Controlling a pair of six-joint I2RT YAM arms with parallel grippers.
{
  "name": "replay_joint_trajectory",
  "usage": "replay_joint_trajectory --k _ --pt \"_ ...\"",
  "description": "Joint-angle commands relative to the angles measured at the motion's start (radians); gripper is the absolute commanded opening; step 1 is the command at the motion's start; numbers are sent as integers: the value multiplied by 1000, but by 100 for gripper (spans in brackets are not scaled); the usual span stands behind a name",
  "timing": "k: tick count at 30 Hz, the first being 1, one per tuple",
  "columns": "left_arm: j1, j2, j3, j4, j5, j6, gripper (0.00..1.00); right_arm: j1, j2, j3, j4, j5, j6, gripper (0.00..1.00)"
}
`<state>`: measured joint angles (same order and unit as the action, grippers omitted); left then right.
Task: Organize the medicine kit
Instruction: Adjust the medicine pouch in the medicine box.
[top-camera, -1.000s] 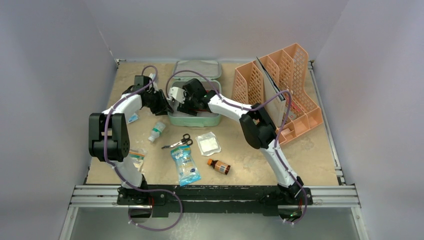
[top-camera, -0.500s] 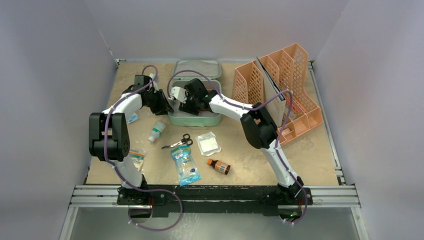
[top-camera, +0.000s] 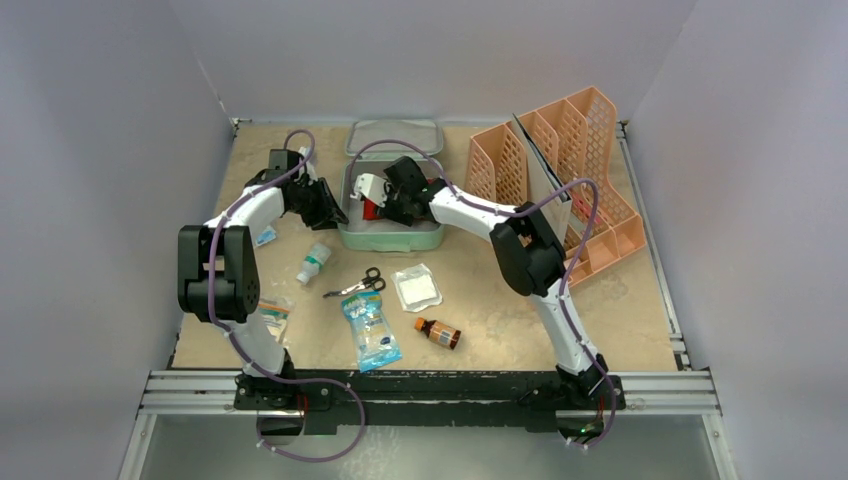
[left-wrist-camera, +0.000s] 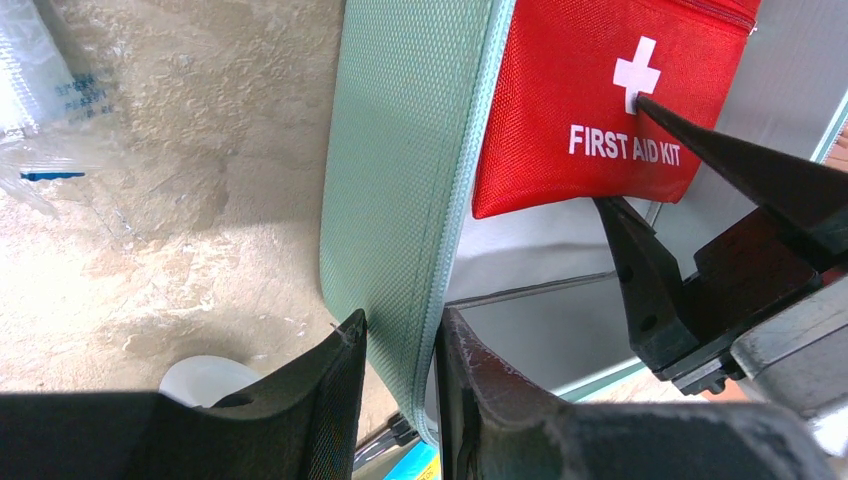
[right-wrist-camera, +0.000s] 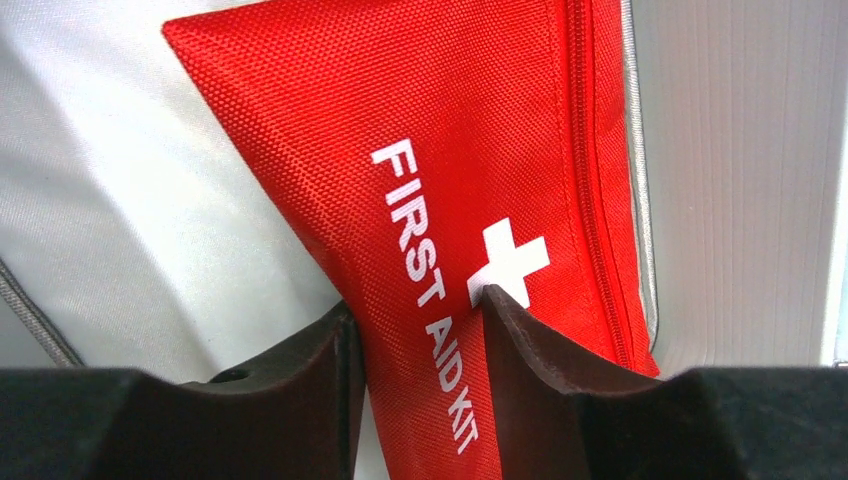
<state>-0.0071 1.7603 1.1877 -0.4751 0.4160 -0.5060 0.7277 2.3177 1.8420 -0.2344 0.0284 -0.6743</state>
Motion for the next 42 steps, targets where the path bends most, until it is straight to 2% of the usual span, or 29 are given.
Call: replay_joint_trajectory --k 1,12,15,21,27,29,33,37,42 --pt "6 -10 33 1 -12 -3 29 -27 -11 -19 -66 61 -16 42" --pt "35 -20 41 6 2 -14 29 -35 -4 -7 -75 78 9 40" --pt "36 -24 43 13 6 -26 30 -34 -12 16 -91 66 24 45" --pt "35 -35 71 6 26 -42 40 -34 -43 82 -137 57 41 57" --pt "35 -50 132 -42 3 -35 49 -22 -103 77 -143 56 59 75" --pt "35 -58 149 -49 2 -34 50 -20 -122 80 -153 45 74 78" --pt "36 -84 160 -64 -10 -32 52 -10 -166 79 -157 7 108 92" --pt "35 -127 151 -90 -35 -28 53 -8 -226 61 -136 -27 186 98" --pt "35 -226 80 -129 -185 -100 56 33 -296 23 -105 -38 322 99"
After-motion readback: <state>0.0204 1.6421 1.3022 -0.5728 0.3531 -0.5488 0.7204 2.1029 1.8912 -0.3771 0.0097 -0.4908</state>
